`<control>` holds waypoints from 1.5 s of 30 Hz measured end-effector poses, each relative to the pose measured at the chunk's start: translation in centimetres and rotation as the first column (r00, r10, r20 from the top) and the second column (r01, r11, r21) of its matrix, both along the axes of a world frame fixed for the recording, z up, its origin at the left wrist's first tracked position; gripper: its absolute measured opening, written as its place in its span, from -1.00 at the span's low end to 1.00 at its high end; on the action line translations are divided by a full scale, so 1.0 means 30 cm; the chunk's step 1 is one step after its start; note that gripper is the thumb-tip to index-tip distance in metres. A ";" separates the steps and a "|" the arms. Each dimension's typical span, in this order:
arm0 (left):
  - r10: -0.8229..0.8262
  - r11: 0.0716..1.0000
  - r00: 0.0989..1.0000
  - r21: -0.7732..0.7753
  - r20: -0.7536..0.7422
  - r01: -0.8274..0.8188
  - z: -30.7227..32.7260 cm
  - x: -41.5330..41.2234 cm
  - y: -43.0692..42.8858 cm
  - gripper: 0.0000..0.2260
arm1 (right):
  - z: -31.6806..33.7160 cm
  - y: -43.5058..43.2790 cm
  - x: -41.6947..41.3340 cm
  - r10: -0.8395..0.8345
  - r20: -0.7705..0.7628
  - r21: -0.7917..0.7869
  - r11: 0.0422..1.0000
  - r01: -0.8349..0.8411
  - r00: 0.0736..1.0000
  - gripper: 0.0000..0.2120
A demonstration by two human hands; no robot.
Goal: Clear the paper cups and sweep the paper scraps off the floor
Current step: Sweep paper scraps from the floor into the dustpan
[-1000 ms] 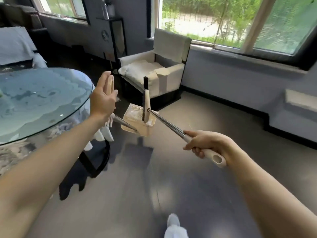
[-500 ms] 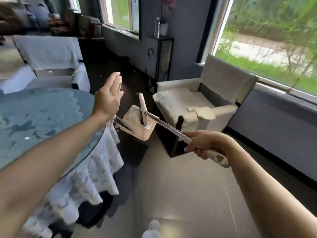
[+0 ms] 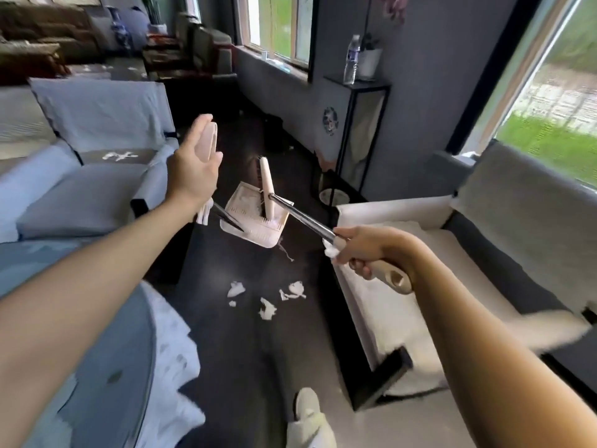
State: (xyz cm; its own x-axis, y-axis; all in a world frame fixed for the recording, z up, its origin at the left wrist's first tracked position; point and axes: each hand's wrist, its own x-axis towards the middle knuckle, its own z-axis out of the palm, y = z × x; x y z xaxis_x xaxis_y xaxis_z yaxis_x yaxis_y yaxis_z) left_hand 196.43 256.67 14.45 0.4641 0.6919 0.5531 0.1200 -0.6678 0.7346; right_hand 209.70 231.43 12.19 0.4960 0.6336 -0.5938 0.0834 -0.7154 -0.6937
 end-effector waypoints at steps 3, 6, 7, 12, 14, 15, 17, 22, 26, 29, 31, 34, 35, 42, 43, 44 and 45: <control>0.043 0.999 0.999 0.007 0.002 -0.043 -0.024 0.274 0.225 -0.50 | -0.004 0.233 0.300 -0.005 -0.021 0.020 1.000 0.006 1.000 -0.31; 0.085 0.996 0.996 0.007 0.026 -0.086 0.007 0.515 0.467 -0.51 | 0.012 0.483 0.572 -0.008 -0.070 0.048 0.999 0.011 0.997 -0.29; 0.106 0.994 0.994 0.008 0.016 -0.106 0.016 0.579 0.544 -0.51 | 0.014 0.566 0.641 -0.010 -0.093 0.050 0.999 0.015 0.996 -0.29; 0.137 0.991 0.990 -0.008 -0.013 -0.137 0.006 0.882 0.938 -0.51 | -0.002 0.971 0.952 0.022 -0.134 0.034 0.999 -0.018 0.991 -0.28; 0.123 0.992 0.992 -0.004 -0.021 -0.123 -0.009 1.018 1.120 -0.51 | -0.021 1.150 1.091 0.050 -0.118 0.011 0.999 -0.049 0.992 -0.26; 0.113 0.994 0.993 -0.001 -0.027 -0.113 -0.025 1.086 1.214 -0.50 | -0.035 1.239 1.156 0.061 -0.114 0.002 0.998 -0.061 0.992 -0.26; 0.088 0.996 0.996 -0.015 -0.025 -0.088 -0.055 1.216 1.407 -0.50 | -0.059 1.420 1.275 0.064 -0.107 -0.004 0.998 -0.065 0.992 -0.26; 0.062 0.998 0.997 -0.029 -0.055 -0.063 -0.026 1.521 1.918 -0.49 | -0.034 1.916 1.558 0.081 -0.061 0.006 0.997 -0.081 0.995 -0.28; 0.039 0.998 0.998 -0.041 -0.059 -0.041 -0.004 1.773 2.259 -0.49 | -0.020 2.255 1.790 0.070 -0.028 0.002 0.998 -0.070 0.997 -0.29; 0.044 0.998 0.997 -0.036 -0.068 -0.046 -0.014 1.983 2.525 -0.49 | -0.043 2.500 1.999 0.043 -0.038 0.009 0.999 -0.043 0.998 -0.28; 0.041 0.998 0.997 -0.044 -0.072 -0.044 -0.034 2.134 2.707 -0.49 | -0.068 2.678 2.156 0.022 -0.056 0.014 1.000 -0.021 0.998 -0.27; 0.040 0.997 0.997 -0.068 -0.067 -0.045 -0.062 2.370 2.976 -0.48 | -0.097 2.968 2.399 0.018 -0.069 0.017 1.000 -0.017 0.997 -0.27; 0.038 0.998 0.997 -0.056 -0.071 -0.042 -0.066 2.453 3.052 -0.48 | -0.096 3.062 2.469 0.019 -0.074 0.016 1.000 -0.018 0.997 -0.28; 0.040 0.997 0.998 -0.060 -0.054 -0.043 -0.062 2.871 3.637 -0.49 | 0.010 3.674 2.868 0.079 -0.028 -0.024 0.997 -0.080 0.996 -0.29; 0.040 0.996 0.999 -0.077 -0.035 -0.043 -0.060 2.927 3.738 -0.49 | 0.020 3.760 2.926 0.099 0.001 -0.031 0.995 -0.099 0.995 -0.28; 0.028 0.996 0.999 -0.089 -0.028 -0.031 -0.060 2.983 3.834 -0.49 | 0.029 3.846 2.978 0.111 0.016 -0.037 0.993 -0.110 0.994 -0.28; 0.012 0.996 0.999 -0.091 -0.031 -0.015 -0.062 3.039 3.927 -0.48 | 0.033 3.934 3.029 0.104 0.015 -0.041 0.994 -0.104 0.994 -0.28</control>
State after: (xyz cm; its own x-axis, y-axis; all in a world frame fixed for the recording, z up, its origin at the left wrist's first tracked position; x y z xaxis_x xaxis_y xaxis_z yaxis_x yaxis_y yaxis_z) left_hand 287.60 374.46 12.59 0.4704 0.7450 0.4729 0.1517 -0.5962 0.7883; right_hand 300.56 349.45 13.19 0.4386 0.6580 -0.6121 0.1702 -0.7296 -0.6624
